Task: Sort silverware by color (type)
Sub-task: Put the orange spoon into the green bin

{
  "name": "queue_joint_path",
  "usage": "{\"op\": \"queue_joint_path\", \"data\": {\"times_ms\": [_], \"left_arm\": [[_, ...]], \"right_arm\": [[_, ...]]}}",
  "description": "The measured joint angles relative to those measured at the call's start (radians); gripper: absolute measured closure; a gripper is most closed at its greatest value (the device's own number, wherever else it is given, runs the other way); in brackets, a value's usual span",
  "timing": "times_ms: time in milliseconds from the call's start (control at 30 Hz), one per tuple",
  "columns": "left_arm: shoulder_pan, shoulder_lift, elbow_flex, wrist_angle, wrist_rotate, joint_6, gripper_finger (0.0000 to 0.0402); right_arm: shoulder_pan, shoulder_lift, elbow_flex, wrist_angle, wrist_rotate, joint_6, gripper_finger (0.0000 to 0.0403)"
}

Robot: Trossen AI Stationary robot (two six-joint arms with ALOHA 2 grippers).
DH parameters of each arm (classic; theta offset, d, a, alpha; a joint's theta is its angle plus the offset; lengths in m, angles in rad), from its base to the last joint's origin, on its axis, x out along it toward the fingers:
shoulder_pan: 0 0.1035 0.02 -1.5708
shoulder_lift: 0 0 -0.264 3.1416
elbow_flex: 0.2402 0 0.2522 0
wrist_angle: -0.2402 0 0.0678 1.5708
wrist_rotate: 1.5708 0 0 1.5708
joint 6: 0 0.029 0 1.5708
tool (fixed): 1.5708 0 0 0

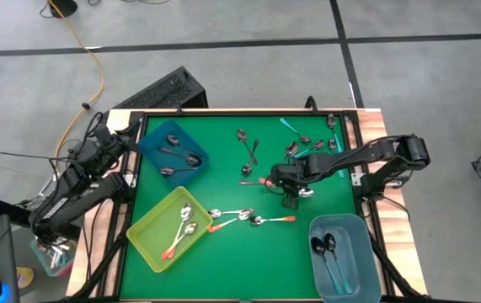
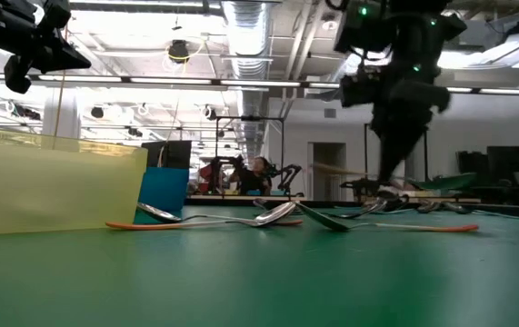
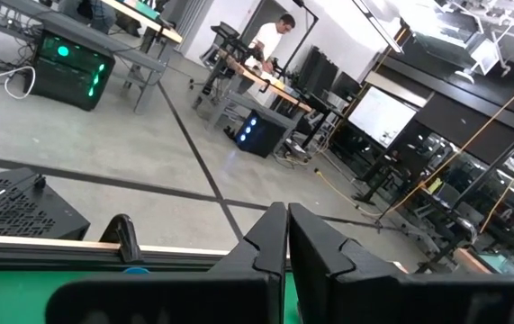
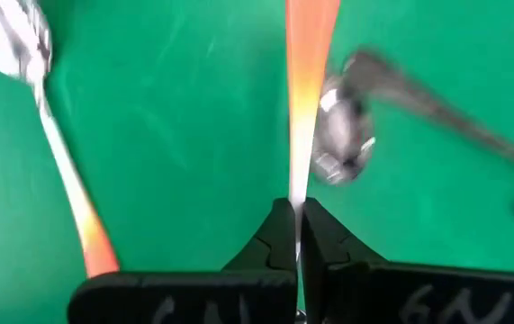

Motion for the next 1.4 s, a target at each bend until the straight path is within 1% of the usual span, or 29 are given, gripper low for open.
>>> {"op": "queue_joint_path", "data": {"times_ms": [200, 400, 500, 600, 767, 833, 900, 1167, 1267, 1400], "left_arm": [[0.000, 0.000, 0.000, 0.000, 0.000, 0.000, 0.0402], [0.000, 0.000, 0.000, 0.000, 0.000, -0.001, 0.0401], [0.000, 0.000, 0.000, 0.001, -0.001, -0.002, 0.0401], [0.000, 0.000, 0.000, 0.001, -0.008, -0.007, 0.0402], [0.000, 0.000, 0.000, 0.000, -0.013, -0.013, 0.0401], [0.000, 0.000, 0.000, 0.001, -0.024, -0.013, 0.0401], [0.000, 0.000, 0.000, 0.000, -0.036, -0.014, 0.0401], [0.000, 0.000, 0.000, 0.000, -0.078, -0.014, 0.0401], [0.000, 0.000, 0.000, -0.002, -0.088, -0.015, 0.0401], [0.000, 0.000, 0.000, -0.001, -0.100, -0.028, 0.0401]], "right_arm": [[-0.037, -0.037, 0.000, 0.184, 0.008, 0.010, 0.0396], [-0.064, -0.038, 0.002, 0.400, 0.081, 0.002, 0.0396], [-0.081, -0.014, 0.002, 0.546, 0.136, 0.001, 0.0396], [-0.105, 0.020, 0.014, 0.687, 0.155, 0.001, 0.0396], [-0.126, 0.119, 0.119, 0.757, 0.158, -0.053, 0.0396], [-0.125, 0.165, 0.175, 0.778, 0.141, -0.083, 0.0396], [-0.124, 0.215, 0.244, 0.836, 0.106, -0.117, 0.0396], [-0.110, 0.428, 0.562, 0.877, 0.005, -0.272, 0.0396], [-0.108, 0.504, 0.690, 0.888, -0.090, -0.319, 0.0396], [-0.098, 0.608, 0.838, 0.901, -0.226, -0.326, 0.0396]]}}
